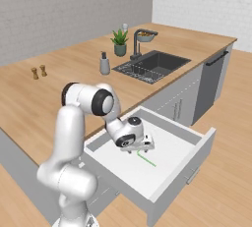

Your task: Take a straw from the drawer in front and place it inside the glass cup on the dining counter.

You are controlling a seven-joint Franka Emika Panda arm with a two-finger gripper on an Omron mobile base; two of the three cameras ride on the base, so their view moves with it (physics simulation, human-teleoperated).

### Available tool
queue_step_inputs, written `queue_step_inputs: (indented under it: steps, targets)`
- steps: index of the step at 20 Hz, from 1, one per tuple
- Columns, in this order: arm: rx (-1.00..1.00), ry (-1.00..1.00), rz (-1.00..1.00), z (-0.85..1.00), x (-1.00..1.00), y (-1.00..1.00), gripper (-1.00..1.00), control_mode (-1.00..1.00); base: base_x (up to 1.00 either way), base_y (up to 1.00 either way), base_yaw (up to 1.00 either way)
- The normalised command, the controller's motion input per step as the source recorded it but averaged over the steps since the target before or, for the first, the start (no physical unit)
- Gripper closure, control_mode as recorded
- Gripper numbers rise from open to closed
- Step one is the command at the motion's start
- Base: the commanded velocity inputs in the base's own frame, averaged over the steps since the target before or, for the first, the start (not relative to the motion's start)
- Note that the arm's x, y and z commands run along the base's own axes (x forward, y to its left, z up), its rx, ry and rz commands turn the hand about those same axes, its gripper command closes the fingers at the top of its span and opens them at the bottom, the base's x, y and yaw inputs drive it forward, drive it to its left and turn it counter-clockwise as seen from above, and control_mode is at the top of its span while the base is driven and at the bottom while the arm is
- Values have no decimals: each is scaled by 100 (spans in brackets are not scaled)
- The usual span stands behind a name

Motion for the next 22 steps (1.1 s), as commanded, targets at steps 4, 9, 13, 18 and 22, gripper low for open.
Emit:
queue_step_inputs:
  steps: [4,9,13,18,22]
  targets:
    - [0,0,0,-29,29,-16,-100,-100,0,0,0]
    - [0,0,0,-33,21,-13,-100,-100,0,0,0]
    - [0,0,0,-26,2,-17,100,-100,0,0,0]
    - [0,0,0,-12,0,-15,100,-100,0,0,0]
    - [0,0,0,-1,9,-2,100,-100,0,0,0]
